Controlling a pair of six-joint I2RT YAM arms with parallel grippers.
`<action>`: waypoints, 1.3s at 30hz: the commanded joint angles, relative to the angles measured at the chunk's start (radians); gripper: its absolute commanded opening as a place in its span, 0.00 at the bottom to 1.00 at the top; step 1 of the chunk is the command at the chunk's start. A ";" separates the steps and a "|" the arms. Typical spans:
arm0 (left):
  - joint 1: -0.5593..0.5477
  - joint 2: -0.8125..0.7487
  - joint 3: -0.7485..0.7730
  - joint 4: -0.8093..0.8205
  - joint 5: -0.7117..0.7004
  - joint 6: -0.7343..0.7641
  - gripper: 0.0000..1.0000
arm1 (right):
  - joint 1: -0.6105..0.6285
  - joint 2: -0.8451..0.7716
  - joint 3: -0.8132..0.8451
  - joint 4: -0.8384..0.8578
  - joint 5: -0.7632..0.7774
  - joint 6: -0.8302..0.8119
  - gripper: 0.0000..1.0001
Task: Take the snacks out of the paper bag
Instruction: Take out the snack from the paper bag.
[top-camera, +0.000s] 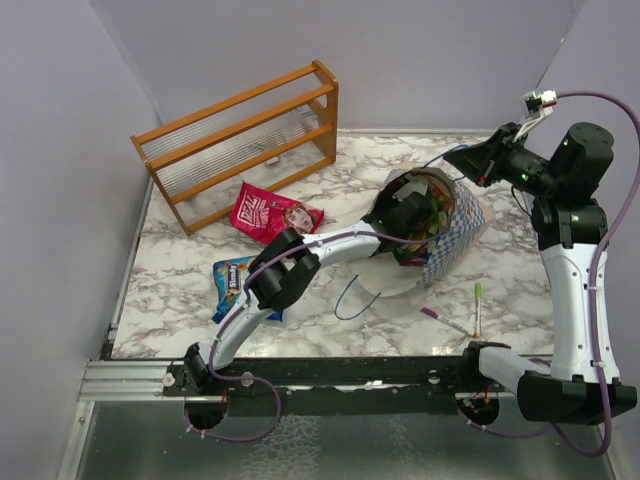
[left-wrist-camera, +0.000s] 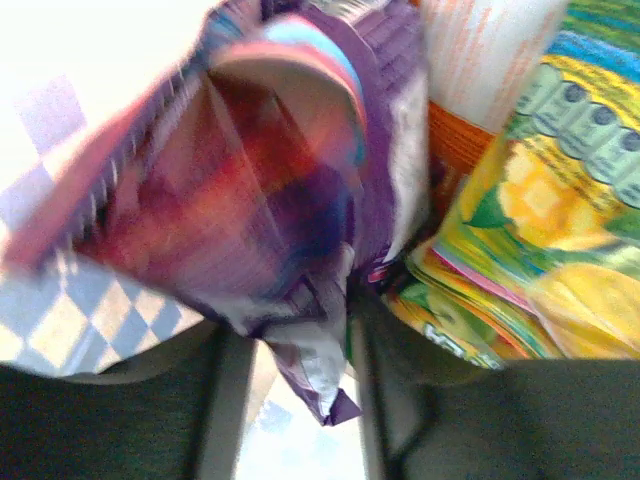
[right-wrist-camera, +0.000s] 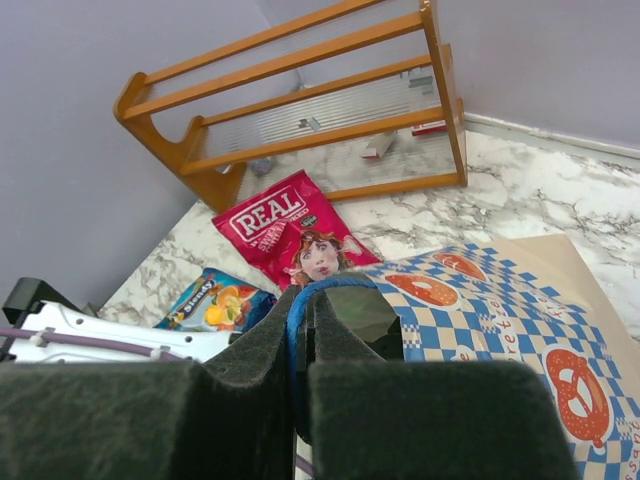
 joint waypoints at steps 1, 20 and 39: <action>0.026 0.042 0.057 0.017 -0.047 0.099 0.32 | -0.005 -0.005 0.041 0.037 -0.027 -0.001 0.01; -0.084 -0.389 -0.113 -0.278 0.357 0.065 0.00 | -0.005 0.018 0.022 0.048 0.058 -0.030 0.01; -0.135 -1.081 -0.463 -0.508 0.656 -0.005 0.00 | -0.005 0.039 0.047 -0.006 0.252 -0.101 0.01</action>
